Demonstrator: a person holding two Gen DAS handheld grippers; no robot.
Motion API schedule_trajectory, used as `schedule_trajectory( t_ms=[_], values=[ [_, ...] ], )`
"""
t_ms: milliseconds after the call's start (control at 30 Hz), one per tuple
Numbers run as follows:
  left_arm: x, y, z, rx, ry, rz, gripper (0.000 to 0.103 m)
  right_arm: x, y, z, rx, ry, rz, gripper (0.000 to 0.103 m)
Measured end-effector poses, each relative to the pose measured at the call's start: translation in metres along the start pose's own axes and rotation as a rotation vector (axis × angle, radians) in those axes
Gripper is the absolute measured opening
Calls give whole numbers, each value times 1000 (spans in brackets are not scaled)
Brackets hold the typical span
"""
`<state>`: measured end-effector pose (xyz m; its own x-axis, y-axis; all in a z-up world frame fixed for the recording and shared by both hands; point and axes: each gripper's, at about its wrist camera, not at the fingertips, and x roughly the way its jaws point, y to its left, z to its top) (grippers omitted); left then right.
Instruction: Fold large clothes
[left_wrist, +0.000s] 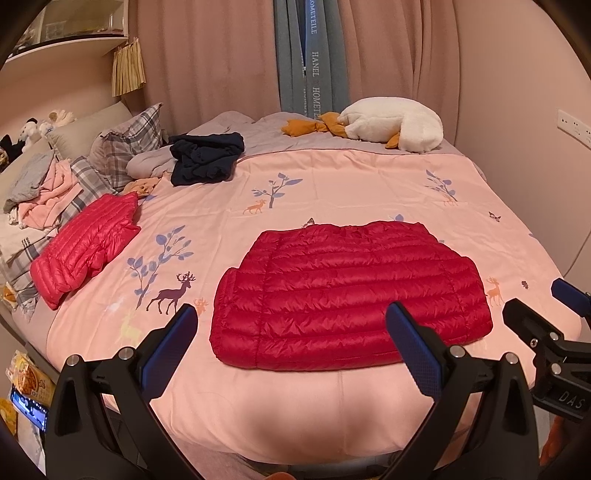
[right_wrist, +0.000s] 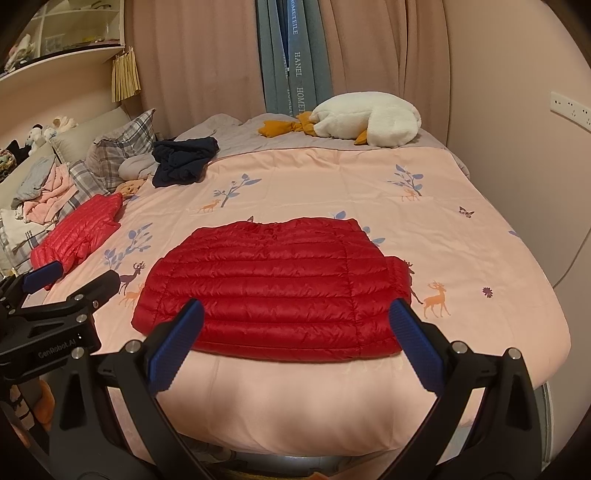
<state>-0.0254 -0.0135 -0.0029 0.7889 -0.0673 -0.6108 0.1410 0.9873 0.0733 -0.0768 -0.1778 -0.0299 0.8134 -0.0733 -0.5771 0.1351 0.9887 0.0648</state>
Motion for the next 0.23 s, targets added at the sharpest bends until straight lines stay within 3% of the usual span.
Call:
schedule_trajectory(
  t_ms=[233],
  values=[
    [3,1,1,-8,7,2,102,0,3,0,-3,0,3,101]
  ],
)
